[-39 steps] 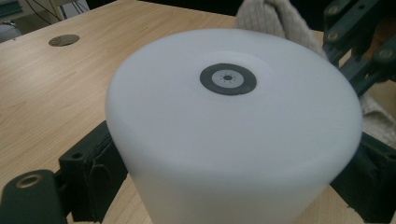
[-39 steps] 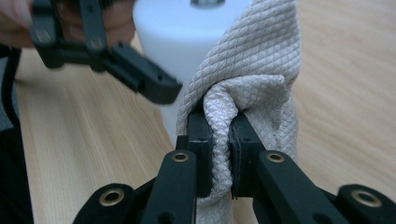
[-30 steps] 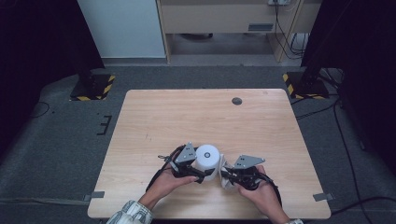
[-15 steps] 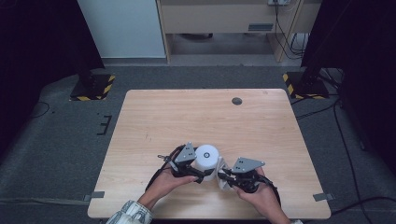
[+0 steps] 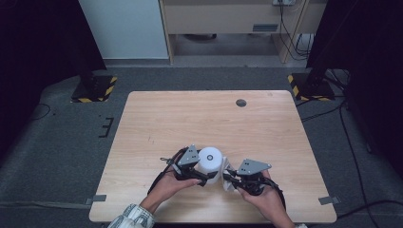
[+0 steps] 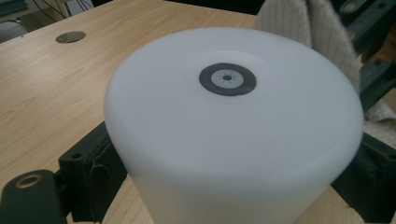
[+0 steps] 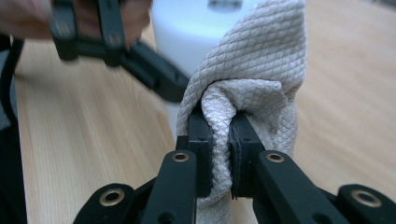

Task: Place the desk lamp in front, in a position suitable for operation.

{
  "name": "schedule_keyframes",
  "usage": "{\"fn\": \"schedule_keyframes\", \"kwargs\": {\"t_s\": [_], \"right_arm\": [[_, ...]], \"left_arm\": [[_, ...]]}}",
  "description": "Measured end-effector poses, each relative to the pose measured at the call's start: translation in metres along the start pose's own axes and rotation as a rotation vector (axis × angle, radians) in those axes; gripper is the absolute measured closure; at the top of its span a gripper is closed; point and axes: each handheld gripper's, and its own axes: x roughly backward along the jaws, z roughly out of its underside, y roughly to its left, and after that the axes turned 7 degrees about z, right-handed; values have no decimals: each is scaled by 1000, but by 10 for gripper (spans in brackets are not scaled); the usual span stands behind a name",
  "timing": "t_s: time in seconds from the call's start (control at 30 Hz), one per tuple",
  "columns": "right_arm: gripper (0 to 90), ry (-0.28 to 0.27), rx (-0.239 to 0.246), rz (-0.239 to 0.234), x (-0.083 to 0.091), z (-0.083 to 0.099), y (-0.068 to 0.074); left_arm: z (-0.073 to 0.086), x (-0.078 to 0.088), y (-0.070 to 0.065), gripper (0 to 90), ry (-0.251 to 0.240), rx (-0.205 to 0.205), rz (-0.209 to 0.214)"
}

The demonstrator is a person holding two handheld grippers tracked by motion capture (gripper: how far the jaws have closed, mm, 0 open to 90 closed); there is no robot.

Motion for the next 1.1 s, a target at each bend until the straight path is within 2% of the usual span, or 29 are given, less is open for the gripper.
{"fn": "schedule_keyframes", "kwargs": {"t_s": [0.13,0.3,0.4,0.47,0.63,0.87,1.1], "right_arm": [[821,-21,-2,10,0,-1,-1],[821,3,-14,29,-6,1,-7],[821,12,-47,36,-10,2,-13],[820,31,-77,23,-15,5,-17],[819,106,-90,26,-30,17,-17],[821,139,-134,-8,-36,24,-20],[822,142,-127,-64,-32,25,-11]], "left_arm": [[0,1,1,77,1,2,-4],[1,2,1,77,3,0,0],[0,2,1,77,3,-1,-2],[1,2,0,77,2,-1,-4],[1,2,1,77,0,1,-2],[0,1,1,77,-1,2,-3],[1,2,2,76,-1,6,-9]]}}
